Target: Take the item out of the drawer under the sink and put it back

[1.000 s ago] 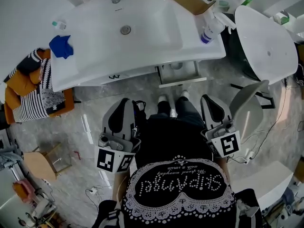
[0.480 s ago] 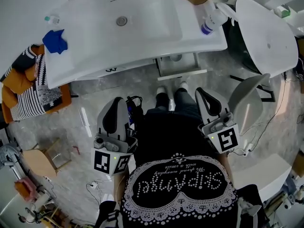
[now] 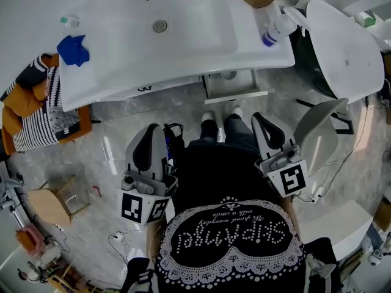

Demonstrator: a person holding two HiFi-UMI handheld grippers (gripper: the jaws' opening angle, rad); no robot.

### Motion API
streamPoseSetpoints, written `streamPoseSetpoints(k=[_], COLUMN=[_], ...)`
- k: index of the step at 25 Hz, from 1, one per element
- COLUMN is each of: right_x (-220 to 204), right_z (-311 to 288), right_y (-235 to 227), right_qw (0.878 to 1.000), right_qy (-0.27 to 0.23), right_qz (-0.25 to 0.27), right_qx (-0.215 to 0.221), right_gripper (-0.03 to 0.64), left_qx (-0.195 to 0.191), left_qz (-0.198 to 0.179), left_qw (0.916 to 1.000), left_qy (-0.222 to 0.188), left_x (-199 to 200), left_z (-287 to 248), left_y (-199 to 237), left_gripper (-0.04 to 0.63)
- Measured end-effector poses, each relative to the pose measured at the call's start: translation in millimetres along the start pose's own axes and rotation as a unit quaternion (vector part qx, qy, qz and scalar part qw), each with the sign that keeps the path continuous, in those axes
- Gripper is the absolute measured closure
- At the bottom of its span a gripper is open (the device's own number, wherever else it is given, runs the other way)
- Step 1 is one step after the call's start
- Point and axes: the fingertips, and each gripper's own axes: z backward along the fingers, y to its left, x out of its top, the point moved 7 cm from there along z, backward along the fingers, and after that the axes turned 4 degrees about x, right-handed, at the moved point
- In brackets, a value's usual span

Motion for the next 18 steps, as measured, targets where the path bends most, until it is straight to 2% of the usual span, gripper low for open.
streamPoseSetpoints(k=[18], right_x=[-2.2], right_z=[2.7], right_y=[-2.6], right_qw=[1.000], right_qy=[-0.004], right_qz=[-0.007], right_qx=[-0.009], right_gripper=[0.598], left_qx=[-0.009], left_qz=[0.002], left_qw=[0.9999], left_qy=[0.004], left_x=[-3.7], left_z=[-4.2], left_y=[-3.7], left_gripper=[0.591])
